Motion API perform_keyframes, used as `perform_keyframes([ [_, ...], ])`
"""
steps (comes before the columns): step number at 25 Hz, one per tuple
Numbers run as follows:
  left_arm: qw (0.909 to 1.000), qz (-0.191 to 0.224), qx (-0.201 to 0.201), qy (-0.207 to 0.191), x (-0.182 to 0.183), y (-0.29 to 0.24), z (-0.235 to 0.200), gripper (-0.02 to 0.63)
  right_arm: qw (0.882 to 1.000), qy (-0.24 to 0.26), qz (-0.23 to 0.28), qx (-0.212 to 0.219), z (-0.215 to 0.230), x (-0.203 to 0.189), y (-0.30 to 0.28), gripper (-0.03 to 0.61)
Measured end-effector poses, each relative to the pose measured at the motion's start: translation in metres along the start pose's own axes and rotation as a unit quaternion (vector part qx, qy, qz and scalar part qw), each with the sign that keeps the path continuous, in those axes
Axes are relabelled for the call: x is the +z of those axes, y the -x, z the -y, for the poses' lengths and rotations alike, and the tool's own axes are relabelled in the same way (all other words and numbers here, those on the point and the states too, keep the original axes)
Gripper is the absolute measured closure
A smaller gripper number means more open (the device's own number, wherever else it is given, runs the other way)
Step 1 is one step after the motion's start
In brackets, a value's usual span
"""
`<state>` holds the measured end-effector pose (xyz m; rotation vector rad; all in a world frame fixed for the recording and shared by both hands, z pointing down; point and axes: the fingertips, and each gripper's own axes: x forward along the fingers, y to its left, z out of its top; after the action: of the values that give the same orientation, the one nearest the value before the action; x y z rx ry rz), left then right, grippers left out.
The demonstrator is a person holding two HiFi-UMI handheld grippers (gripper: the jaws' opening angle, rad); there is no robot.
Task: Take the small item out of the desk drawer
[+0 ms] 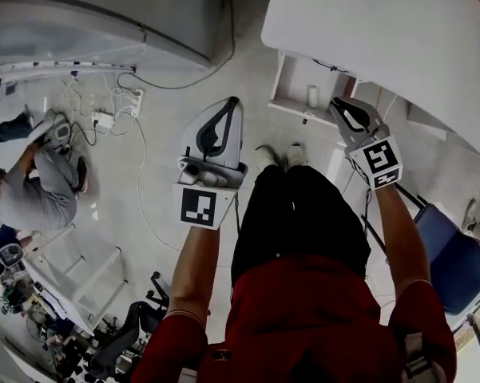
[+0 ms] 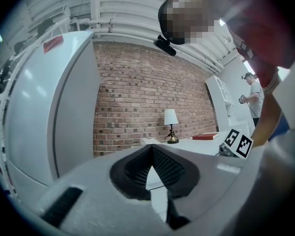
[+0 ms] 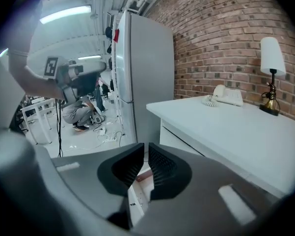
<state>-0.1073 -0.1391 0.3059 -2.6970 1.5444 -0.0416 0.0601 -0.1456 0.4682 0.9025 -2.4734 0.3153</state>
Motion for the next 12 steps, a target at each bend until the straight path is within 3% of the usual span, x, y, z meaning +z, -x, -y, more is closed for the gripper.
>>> perform_keyframes([
  [12, 0.9993, -0.027, -0.024, 0.013, -0.101, -0.026, -0.019, 0.611, 0.992, -0.006, -0.119, 0.036, 0.026, -0.137, -0.100, 0.492],
])
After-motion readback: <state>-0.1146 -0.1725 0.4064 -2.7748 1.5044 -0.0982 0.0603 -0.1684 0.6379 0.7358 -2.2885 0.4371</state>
